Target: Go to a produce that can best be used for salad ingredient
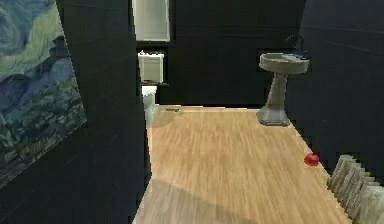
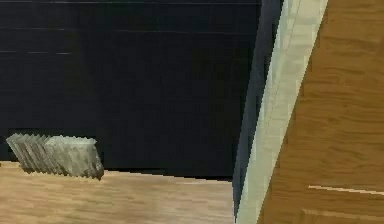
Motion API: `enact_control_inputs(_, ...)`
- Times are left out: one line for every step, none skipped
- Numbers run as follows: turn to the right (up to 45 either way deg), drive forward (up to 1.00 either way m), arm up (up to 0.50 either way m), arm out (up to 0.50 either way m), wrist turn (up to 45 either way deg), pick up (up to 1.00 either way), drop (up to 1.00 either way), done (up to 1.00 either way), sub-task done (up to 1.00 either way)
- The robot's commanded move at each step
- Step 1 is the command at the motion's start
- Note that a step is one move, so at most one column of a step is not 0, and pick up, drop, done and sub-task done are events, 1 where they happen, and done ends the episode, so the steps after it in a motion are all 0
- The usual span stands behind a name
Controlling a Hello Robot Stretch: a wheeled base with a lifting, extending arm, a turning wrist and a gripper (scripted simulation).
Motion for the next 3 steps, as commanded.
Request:
enact_control_inputs(0.0, 1.0, 0.0, 0.0, 0.0, 0.0, 0.0, 0.0, 0.0)
enact_control_inputs(0.0, 0.7, 0.0, 0.0, 0.0, 0.0, 0.0, 0.0, 0.0)
enact_control_inputs(-15.0, 0.0, 0.0, 0.0, 0.0, 0.0, 0.0, 0.0, 0.0)
